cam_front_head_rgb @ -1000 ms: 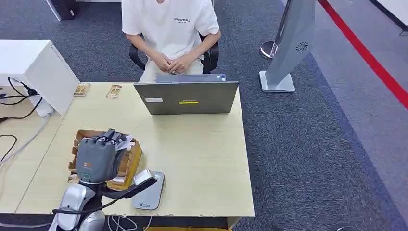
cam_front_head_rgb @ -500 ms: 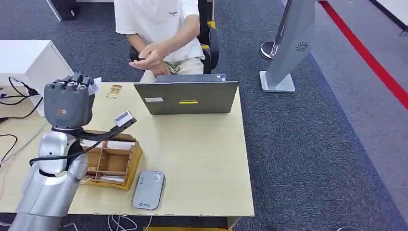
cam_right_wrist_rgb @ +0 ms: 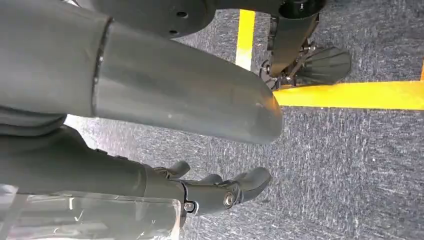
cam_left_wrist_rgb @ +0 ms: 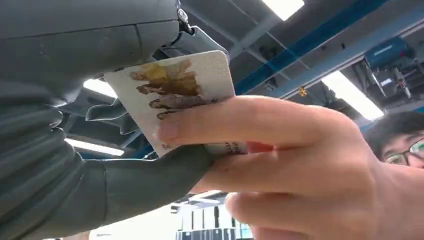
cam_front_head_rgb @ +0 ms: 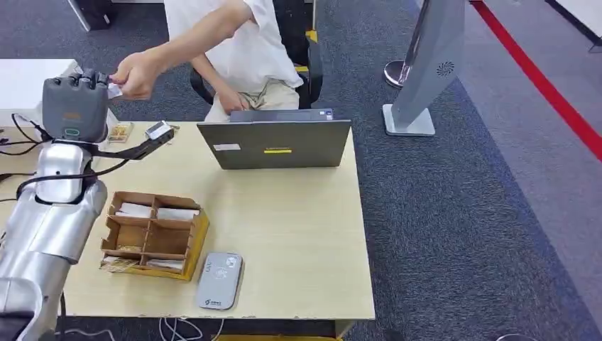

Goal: Pass the card to the sensor for recognition and then transmit it.

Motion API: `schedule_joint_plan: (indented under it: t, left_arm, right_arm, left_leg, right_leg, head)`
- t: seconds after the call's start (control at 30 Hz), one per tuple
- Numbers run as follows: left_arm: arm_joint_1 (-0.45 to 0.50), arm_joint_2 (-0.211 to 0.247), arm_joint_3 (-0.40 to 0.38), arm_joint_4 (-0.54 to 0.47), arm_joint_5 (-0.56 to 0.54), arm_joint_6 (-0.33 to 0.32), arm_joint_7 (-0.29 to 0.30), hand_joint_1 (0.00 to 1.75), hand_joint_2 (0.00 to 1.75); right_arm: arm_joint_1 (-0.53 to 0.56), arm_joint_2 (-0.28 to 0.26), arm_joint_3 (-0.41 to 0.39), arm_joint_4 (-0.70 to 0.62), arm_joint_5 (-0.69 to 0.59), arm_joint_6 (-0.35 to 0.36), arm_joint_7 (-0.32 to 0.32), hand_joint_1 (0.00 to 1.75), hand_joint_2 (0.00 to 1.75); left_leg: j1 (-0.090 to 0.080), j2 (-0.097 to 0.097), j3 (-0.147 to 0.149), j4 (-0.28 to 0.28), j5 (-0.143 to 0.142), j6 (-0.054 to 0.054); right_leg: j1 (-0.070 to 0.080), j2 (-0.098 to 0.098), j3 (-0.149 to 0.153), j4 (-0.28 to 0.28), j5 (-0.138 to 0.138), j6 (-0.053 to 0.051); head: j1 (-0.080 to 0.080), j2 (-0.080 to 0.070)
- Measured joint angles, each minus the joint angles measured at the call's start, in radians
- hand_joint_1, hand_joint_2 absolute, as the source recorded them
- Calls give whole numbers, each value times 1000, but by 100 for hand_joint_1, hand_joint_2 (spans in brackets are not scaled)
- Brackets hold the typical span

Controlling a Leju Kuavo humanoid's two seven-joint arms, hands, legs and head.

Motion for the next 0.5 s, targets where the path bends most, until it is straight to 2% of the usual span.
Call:
schedule_joint_plan:
  t: [0.47, 0.5]
  left_arm:
    - [-46, 1, 0, 97, 0, 8, 10, 175, 175]
    - [-46, 0, 0, 102, 3, 9, 10, 0, 175]
  right_arm:
    - [-3, 4, 8, 0, 2, 0, 0, 0, 0]
    - [-3, 4, 8, 0, 2, 0, 1, 0, 0]
  left_leg:
    - [0, 0, 0, 0, 0, 0]
    - [0, 0, 0, 0, 0, 0]
  right_leg:
    - [0, 1, 0, 0, 0, 0]
    - [0, 1, 0, 0, 0, 0]
  head:
    - [0, 0]
    - [0, 0]
